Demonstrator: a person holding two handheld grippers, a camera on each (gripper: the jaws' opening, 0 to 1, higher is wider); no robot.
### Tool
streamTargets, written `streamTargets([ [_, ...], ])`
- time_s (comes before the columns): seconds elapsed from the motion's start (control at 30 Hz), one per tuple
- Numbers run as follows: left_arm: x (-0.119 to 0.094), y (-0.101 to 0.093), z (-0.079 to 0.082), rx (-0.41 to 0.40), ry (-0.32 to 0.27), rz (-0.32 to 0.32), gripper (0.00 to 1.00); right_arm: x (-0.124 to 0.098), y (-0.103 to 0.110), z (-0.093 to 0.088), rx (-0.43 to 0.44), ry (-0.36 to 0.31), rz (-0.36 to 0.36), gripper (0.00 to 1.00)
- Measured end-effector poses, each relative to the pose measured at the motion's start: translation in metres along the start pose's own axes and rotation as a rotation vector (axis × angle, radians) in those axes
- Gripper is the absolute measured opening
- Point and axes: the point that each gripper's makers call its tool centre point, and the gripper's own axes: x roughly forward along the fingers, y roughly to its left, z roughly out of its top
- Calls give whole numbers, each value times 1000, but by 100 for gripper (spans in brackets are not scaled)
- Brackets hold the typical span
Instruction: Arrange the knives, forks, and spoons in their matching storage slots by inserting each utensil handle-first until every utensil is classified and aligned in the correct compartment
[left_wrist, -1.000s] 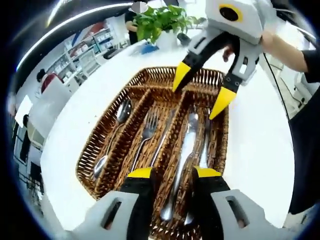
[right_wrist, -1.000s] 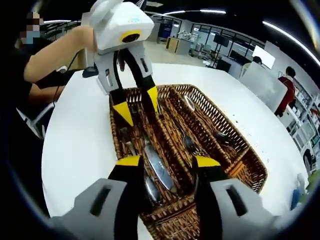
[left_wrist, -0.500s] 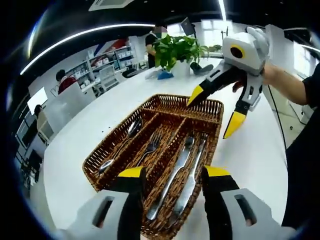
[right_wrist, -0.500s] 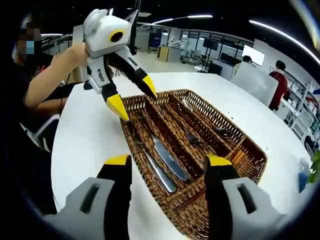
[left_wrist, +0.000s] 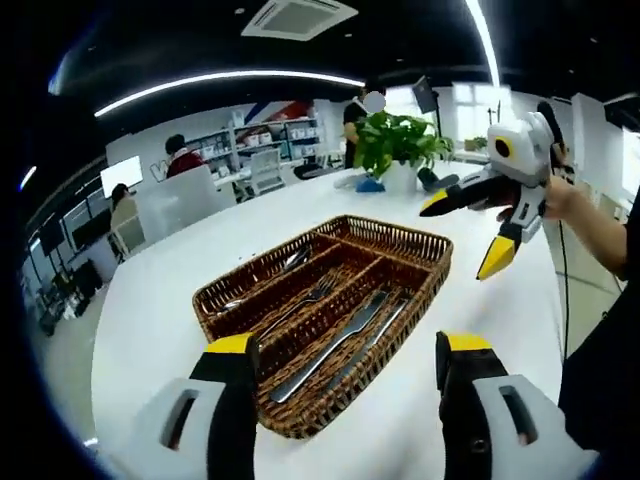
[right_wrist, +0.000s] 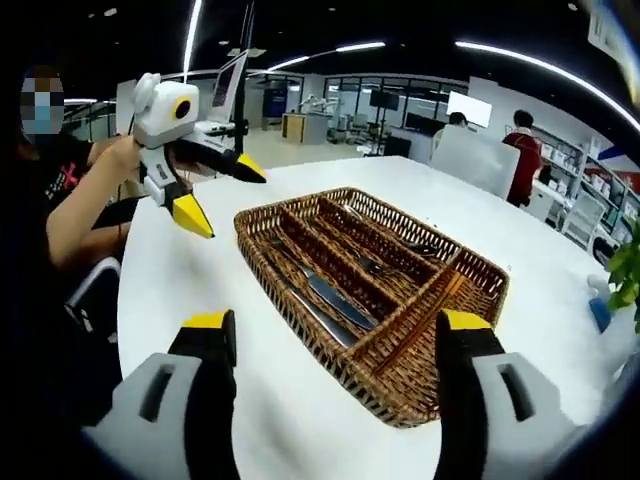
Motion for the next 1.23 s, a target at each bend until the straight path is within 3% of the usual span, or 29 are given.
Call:
streamTargets([
  [0.2, -15, -2, -6, -56, -26, 65, 81, -18, -8, -8, 46, -23, -79, 93],
  [0.37, -27, 1, -17, -103, -30, 145, 83, -33, -10, -9, 14, -39, -149, 97],
  [0.63, -42, -7, -30, -143, -36, 201, 90, -51, -9, -21, 112, -65, -221, 100],
  [0.87, -53, -9, -27, -179, -73, 247, 97, -62, -7, -28, 183, -89, -268, 100],
  [1.03, -56, -10, -19, -192, -106, 247, 99, -65, -7, -29, 192, -95, -303, 100],
  [1.23, -56, -15, -13, -186, -127, 243, 99, -64, -1, -32, 201, -91, -286, 100],
])
